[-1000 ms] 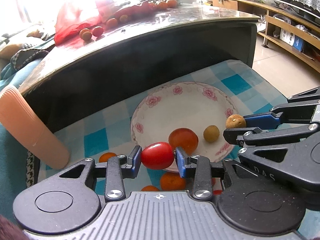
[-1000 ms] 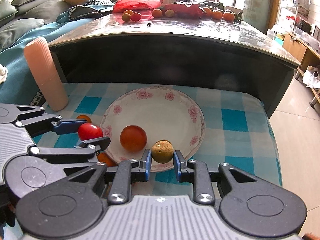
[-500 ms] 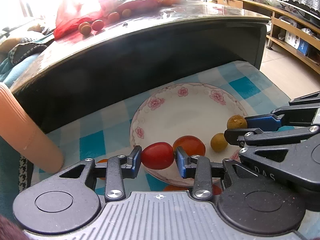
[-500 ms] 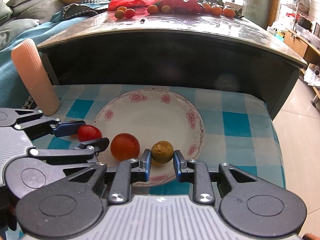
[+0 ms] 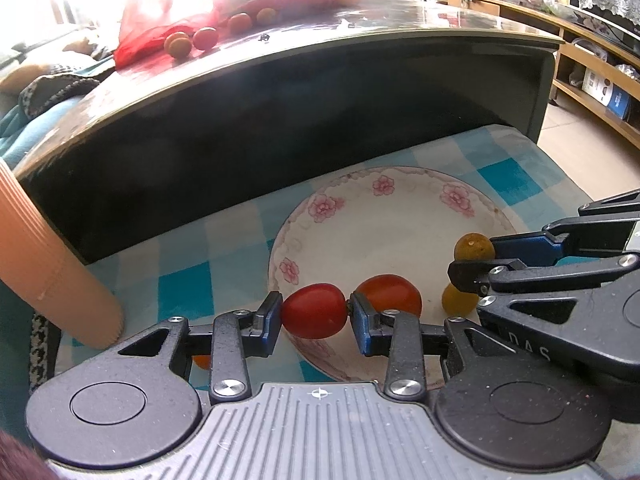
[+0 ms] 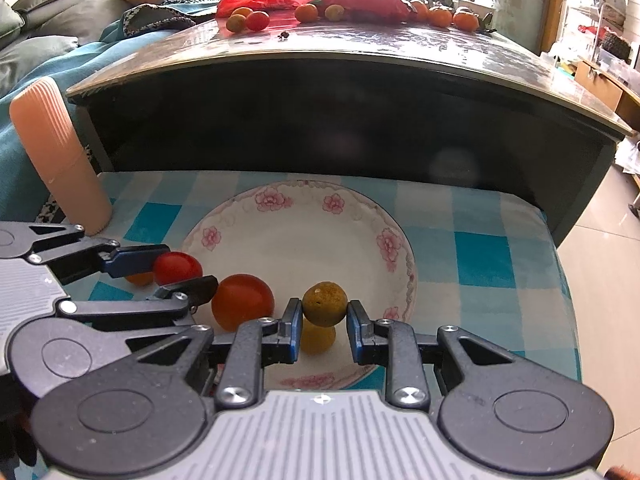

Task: Organize fruits
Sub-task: 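Lower the brown fruit into the bowl with the right tool while the left holds the cherry tomato above, then open both tools to release the brown fruit and cherry tomato into the bowl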

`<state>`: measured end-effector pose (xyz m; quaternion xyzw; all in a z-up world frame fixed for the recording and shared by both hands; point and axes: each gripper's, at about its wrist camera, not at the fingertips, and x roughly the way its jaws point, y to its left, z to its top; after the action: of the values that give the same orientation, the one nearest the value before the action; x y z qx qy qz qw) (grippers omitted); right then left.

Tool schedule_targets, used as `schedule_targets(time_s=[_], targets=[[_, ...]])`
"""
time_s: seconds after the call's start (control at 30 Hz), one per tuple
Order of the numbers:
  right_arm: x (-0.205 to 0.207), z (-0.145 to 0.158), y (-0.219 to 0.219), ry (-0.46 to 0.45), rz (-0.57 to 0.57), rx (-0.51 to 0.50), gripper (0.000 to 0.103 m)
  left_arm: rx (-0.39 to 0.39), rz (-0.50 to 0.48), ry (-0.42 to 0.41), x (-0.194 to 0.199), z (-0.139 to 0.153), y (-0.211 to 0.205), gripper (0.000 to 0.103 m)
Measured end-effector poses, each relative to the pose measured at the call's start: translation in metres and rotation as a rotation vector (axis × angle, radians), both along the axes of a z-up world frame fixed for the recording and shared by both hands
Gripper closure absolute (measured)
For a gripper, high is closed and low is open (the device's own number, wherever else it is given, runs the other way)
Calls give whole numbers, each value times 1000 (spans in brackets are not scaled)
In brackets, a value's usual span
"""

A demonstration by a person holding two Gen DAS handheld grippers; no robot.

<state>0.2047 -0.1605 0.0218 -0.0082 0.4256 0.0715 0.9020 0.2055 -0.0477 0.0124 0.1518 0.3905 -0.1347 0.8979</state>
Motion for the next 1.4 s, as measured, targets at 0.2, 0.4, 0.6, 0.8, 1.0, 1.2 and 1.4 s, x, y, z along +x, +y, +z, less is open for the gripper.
schedule_targets(time_s=[0.2,0.4,0.6,0.8,1.0,1.2,1.4], targets=[[8,-3,0,-2,1,17,63,-11,10,-4,7,0,1,59],[15,-4,-3,-9,-14,31,63,-47,13,2,15,1,2,59],[23,-6,-8,-8,-27,65,63,-62,27,6,23,0,3,59],[31,-12,-11,-3,-36,93,63,-47,26,-12,29,-1,-2,59],[38,-21,-17,10,-48,106,63,-65,13,-22,38,-1,-7,59],[43,-26,-20,15,-47,111,62,-81,12,-20,42,-2,-6,58],[42,-28,-23,12,-56,111,62,-96,13,-17,43,-1,-5,56]])
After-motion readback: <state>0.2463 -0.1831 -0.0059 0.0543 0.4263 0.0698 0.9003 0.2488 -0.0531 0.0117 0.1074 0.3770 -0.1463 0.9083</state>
